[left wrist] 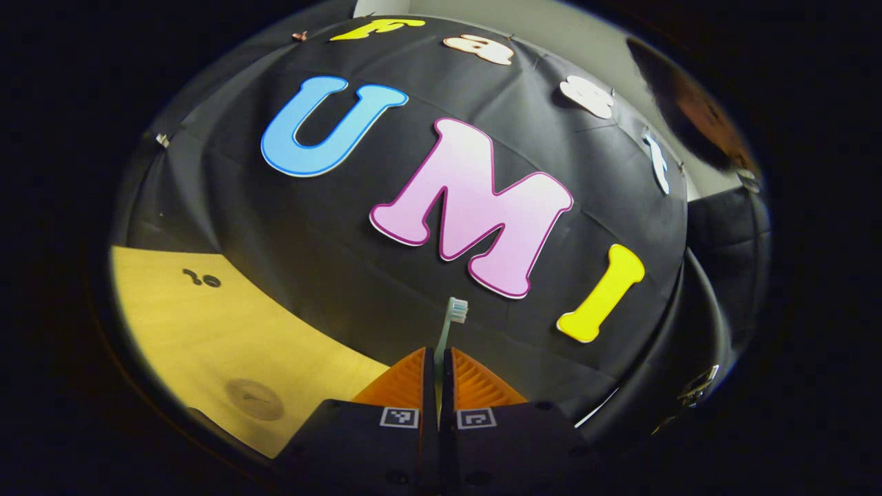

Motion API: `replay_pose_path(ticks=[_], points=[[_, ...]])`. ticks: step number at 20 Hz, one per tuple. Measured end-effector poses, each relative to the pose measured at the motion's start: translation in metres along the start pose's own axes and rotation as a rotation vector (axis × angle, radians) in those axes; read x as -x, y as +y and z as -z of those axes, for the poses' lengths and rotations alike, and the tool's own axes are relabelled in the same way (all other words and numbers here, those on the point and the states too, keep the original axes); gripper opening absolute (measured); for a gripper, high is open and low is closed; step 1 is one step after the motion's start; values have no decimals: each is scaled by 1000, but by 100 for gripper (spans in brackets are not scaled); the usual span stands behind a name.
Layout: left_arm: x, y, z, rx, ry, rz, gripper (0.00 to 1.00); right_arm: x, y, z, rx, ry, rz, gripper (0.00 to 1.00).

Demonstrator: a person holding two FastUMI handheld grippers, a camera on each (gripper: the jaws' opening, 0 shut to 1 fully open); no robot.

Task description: Put the toothbrush and toothpaste on the desktop into the cup, then pick up the cup and place it on the coaster on the desktop.

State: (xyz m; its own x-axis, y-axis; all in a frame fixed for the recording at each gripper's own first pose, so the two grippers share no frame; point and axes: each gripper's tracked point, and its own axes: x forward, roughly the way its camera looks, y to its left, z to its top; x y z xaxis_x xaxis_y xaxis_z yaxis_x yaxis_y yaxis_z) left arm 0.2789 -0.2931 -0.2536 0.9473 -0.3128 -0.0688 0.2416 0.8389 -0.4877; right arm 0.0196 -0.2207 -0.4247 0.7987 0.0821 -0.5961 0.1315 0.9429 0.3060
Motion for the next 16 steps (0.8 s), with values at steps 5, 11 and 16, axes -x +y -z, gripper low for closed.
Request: replay_pose_path(ticks=[5, 11, 16], points=[[-35, 13, 17, 30, -51, -8, 6, 9, -10, 2, -39, -22, 18, 52], [-60, 34, 51, -14, -48, -27, 6, 12, -25, 13, -63, -22, 40, 51], [-58, 45, 84, -62, 16, -19, 6, 14, -36, 27, -62, 10, 54, 52]])
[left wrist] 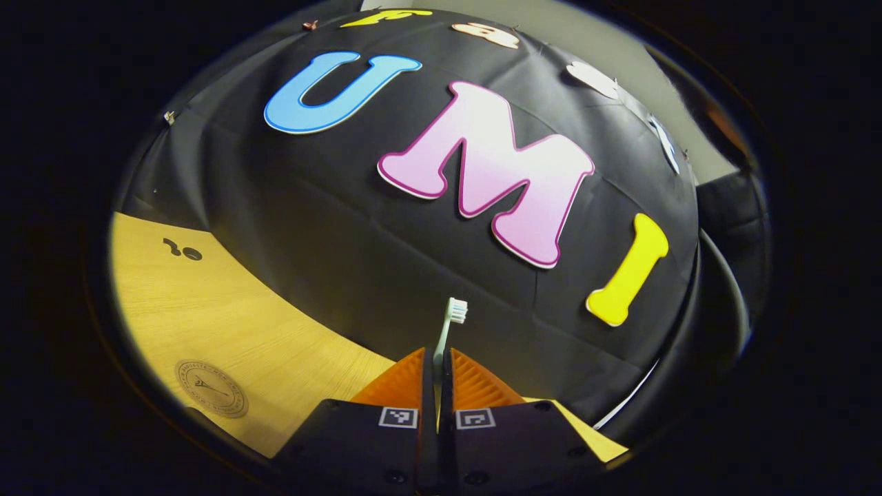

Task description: Put the toothbrush and toothpaste on the desktop into the cup, then pick up the cup and place it on the coaster on the desktop.

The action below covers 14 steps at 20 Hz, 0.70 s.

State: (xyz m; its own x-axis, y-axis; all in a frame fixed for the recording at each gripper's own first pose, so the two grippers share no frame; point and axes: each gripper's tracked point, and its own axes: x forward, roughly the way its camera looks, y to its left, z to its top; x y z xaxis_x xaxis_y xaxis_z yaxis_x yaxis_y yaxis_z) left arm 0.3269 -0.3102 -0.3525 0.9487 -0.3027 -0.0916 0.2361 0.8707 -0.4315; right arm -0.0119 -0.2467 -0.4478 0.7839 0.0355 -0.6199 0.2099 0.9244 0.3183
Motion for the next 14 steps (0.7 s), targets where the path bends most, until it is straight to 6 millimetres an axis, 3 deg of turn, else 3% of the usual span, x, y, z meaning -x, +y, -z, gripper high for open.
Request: replay_pose_path(ticks=[3, 6, 7, 8, 9, 10, 14], points=[[5, 5, 12, -32, 23, -4, 6, 0, -3, 4, -1, 10, 8, 52], [9, 11, 12, -61, 1, -31, 8, -1, -3, 3, -4, 5, 15, 52], [10, 14, 13, -71, 1, -39, 9, -2, -4, 3, -4, 4, 16, 42], [12, 15, 16, -79, 8, -43, 11, -2, -3, 4, -4, 6, 16, 52], [15, 17, 20, -85, 18, -47, 11, -3, -2, 4, -4, 5, 18, 42], [18, 19, 23, -90, 30, -51, 12, -3, -2, 3, -4, 3, 21, 52], [34, 20, 35, -106, 73, -40, 13, -3, 1, 0, -4, 0, 25, 57]])
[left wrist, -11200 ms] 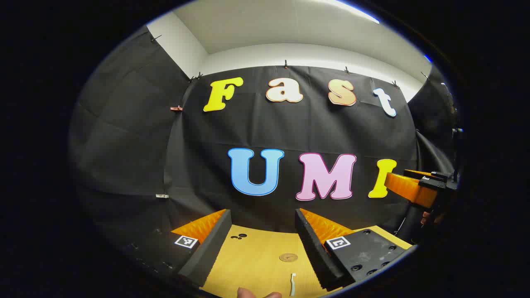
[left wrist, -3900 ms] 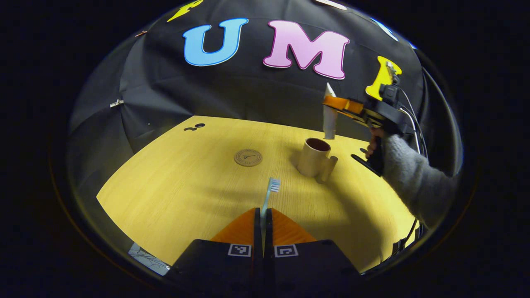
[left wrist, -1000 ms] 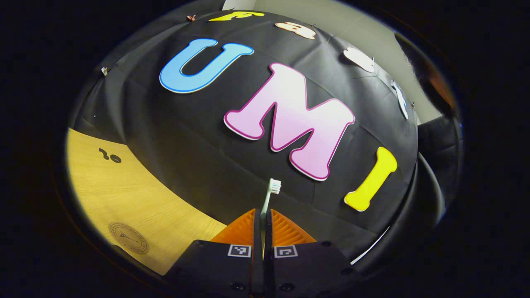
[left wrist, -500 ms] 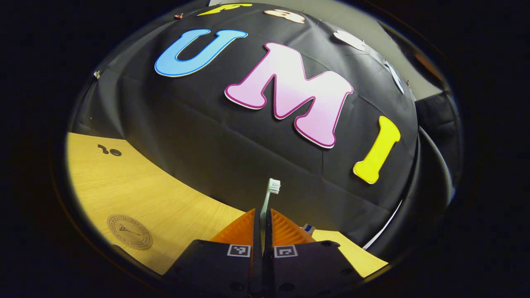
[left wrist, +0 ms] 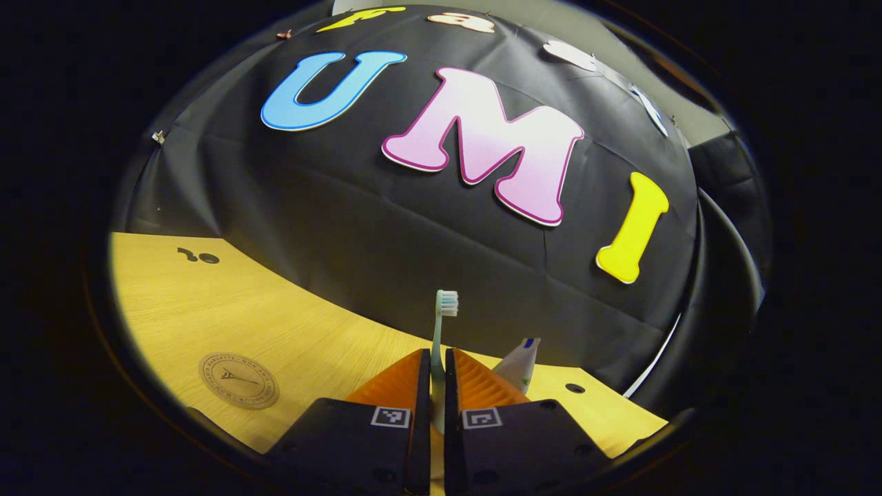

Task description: Put the toothbrush and toothpaste on the desktop into the cup, then pick up the cup and place it on the coaster on the desktop.

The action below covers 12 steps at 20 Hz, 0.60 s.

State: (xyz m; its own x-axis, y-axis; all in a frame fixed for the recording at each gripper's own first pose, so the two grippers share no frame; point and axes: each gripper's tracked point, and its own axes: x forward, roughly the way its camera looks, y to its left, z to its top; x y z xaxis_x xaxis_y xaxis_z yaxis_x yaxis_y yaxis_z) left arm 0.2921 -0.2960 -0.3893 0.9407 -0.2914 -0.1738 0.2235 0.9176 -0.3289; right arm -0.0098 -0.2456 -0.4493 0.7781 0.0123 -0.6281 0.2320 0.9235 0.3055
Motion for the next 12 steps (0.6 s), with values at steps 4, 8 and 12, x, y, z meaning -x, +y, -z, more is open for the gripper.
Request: replay_pose_path(ticks=[4, 8, 12], points=[[28, 6, 8, -92, 53, 6, 19, -5, 10, 1, 55, 55, -13, 61], [66, 29, -5, -144, 62, -21, 50, -19, 31, 1, 100, 186, -66, 64], [113, 77, -19, -146, 85, -120, 66, -42, 56, 13, 123, 348, -129, 71]])
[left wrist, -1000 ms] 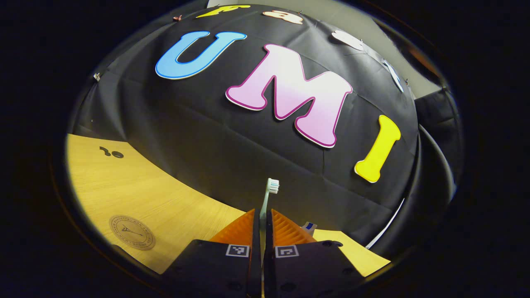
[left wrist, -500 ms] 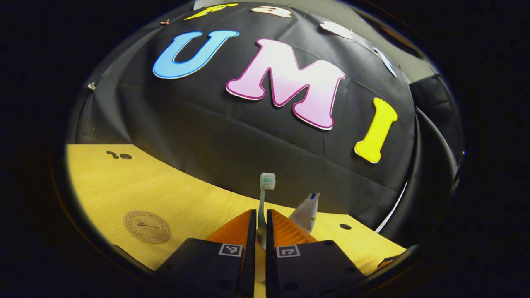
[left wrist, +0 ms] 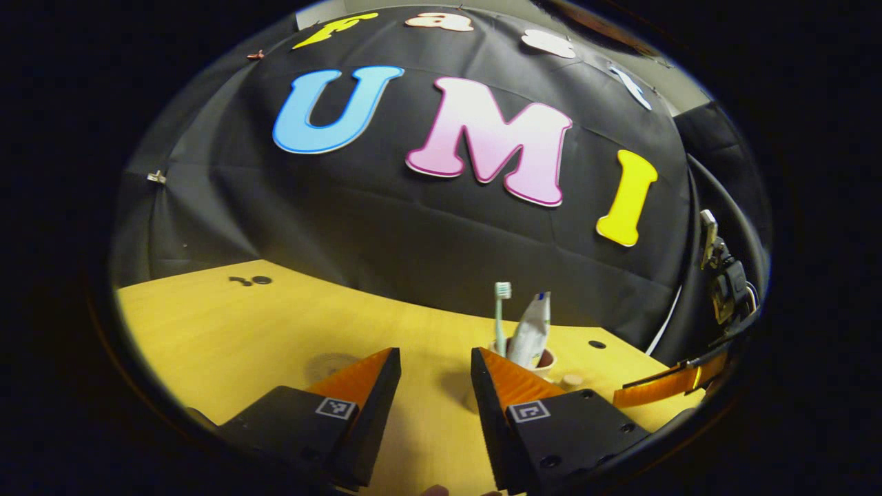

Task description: Put the toothbrush and toothpaste on the desktop into the cup, then pick up the cup and place it on the coaster on the desktop.

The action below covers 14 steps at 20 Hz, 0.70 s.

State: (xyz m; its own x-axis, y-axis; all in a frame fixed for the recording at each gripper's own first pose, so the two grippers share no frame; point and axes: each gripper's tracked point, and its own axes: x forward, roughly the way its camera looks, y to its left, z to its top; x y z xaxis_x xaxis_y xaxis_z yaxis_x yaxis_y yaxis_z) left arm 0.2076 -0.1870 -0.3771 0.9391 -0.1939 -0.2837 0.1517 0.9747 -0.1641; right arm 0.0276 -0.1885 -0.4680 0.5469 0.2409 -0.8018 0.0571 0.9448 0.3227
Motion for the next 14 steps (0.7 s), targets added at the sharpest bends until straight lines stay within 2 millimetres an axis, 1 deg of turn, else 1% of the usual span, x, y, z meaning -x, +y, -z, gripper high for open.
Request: replay_pose_path(ticks=[1, 3, 4, 5, 7, 9, 11, 12, 14], points=[[10, 13, 3, -8, 15, -26, 69, -8, 5, -2, 13, 29, -6, 73], [32, 42, 7, -28, 49, -76, 70, -21, 14, -6, 48, 80, -9, 72], [46, 59, 8, -47, 63, -107, 79, -29, 22, -6, 77, 116, -8, 72], [56, 68, 9, -65, 74, -124, 70, -35, 25, -5, 111, 156, -1, 72], [72, 85, 12, -97, 88, -151, 70, -48, 27, -1, 181, 214, 24, 73], [81, 96, 14, -108, 94, -169, 70, -59, 32, -1, 229, 264, 39, 73], [85, 104, 18, -86, 103, -178, 70, -68, 41, -3, 269, 292, 41, 73], [87, 105, 21, -68, 105, -181, 70, -75, 43, -6, 288, 304, 46, 73], [88, 109, 26, -35, 111, -188, 70, -87, 43, -6, 304, 338, 68, 73]])
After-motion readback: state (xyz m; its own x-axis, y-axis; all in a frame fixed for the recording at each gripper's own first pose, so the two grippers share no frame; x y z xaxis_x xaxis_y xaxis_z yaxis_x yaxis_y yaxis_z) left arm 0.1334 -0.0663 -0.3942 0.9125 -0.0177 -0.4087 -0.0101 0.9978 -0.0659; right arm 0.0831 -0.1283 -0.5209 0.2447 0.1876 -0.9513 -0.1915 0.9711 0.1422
